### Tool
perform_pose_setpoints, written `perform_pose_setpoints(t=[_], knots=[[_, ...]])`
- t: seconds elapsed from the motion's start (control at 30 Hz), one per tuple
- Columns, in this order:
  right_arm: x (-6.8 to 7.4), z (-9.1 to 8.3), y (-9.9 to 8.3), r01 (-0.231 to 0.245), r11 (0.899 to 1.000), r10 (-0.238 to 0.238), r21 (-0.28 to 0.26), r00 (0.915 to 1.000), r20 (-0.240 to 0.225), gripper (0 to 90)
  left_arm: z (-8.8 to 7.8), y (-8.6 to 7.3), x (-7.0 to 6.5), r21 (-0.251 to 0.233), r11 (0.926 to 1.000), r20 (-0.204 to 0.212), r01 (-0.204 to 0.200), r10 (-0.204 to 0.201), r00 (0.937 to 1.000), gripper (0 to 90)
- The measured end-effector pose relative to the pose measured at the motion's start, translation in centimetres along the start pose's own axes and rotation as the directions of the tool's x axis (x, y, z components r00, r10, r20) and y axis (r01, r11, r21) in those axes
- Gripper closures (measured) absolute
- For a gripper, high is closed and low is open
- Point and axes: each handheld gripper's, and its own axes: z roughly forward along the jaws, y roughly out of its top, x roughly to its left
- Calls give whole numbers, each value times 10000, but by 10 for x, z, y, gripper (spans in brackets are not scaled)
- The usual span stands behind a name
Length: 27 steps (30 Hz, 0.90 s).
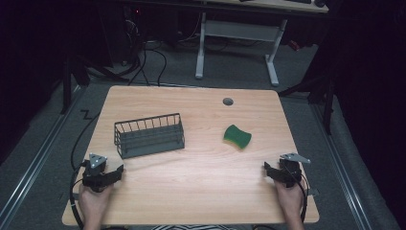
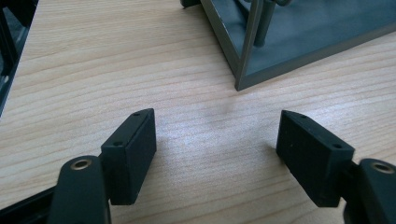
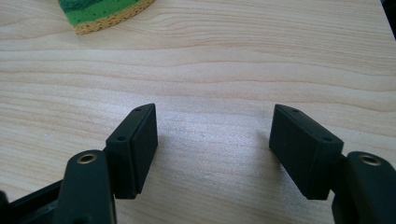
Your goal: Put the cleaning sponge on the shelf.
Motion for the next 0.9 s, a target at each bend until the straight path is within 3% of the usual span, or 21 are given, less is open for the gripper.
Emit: perform_pose_setpoints(t=[0.67, 0.77, 0.9], knots=[[-1, 0, 0, 77, 10000, -77, 21, 9999, -88, 334, 0, 0, 2, -46, 9998, 140, 179, -178, 9997, 292], [0, -1, 0, 177, 9998, -179, -76, 9997, -180, 430, -1, 0, 3, -62, 9997, 3, 249, -249, 9997, 310], [1, -1, 0, 358, 9993, -361, -143, 9990, -255, 487, -3, -1, 3, -157, 9994, -31, 294, -295, 9996, 324]])
